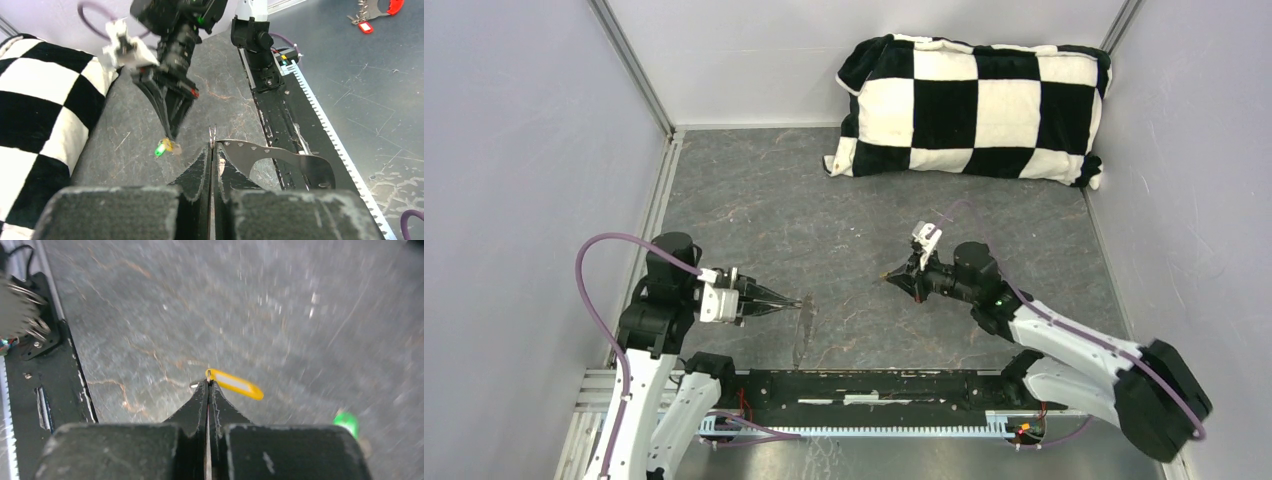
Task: Put the keys on the keyring
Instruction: Pick up the key from the center of the board, then insert the key onto the keyring.
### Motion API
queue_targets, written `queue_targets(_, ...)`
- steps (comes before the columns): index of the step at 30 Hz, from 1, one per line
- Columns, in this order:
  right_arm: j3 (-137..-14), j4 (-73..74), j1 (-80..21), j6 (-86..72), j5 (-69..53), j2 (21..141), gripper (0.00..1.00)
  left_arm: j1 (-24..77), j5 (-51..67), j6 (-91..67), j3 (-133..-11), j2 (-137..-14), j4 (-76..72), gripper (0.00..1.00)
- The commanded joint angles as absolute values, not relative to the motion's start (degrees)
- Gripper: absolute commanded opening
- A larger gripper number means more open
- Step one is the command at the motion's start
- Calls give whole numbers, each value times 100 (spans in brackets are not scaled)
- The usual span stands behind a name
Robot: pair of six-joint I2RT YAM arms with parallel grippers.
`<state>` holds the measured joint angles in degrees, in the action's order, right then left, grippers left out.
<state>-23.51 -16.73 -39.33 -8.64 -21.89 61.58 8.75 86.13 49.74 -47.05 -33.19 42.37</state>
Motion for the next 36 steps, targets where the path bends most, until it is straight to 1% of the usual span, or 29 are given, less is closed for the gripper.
queue_targets(1, -2477, -2148, -4007, 196, -2613, 5418, 0, 888, 8932, 4746, -4755, -3609, 4246, 2)
queue_targets(5, -3267, -1335, -4117, 643, -3131, 5473, 0, 888, 9082, 4729, -4767, -3946, 4254, 2)
queue_targets(8, -3815, -784, -4233, 992, -3881, 5670, 0, 888, 9268, 4673, -4834, -4167, 4254, 2)
queue_targets(10, -3945, -920, -4329, 1028, -4159, 5668, 0, 888, 9354, 4661, -4870, -4240, 4260, 2)
queue_targets(13, -4147, -1020, -4725, 1362, -3984, 5569, 0, 896, 9364, 4627, -4911, -4255, 4247, 2)
queue_targets(18, -4872, -232, -5561, 2470, -3310, 5798, 0, 997, 9371, 4576, -4924, -4237, 4250, 2)
queue_targets(24, -5332, -208, -5936, 2837, -3173, 6056, 0, 1228, 9371, 4574, -5001, -4220, 4228, 2)
queue_targets(28, -5682, 169, -6127, 3115, -3234, 6327, 0, 1309, 9369, 4586, -5022, -4195, 4229, 2)
queue_targets(36, -5844, 345, -6281, 3281, -3201, 6437, 0, 1318, 9360, 4588, -5050, -4201, 4229, 2)
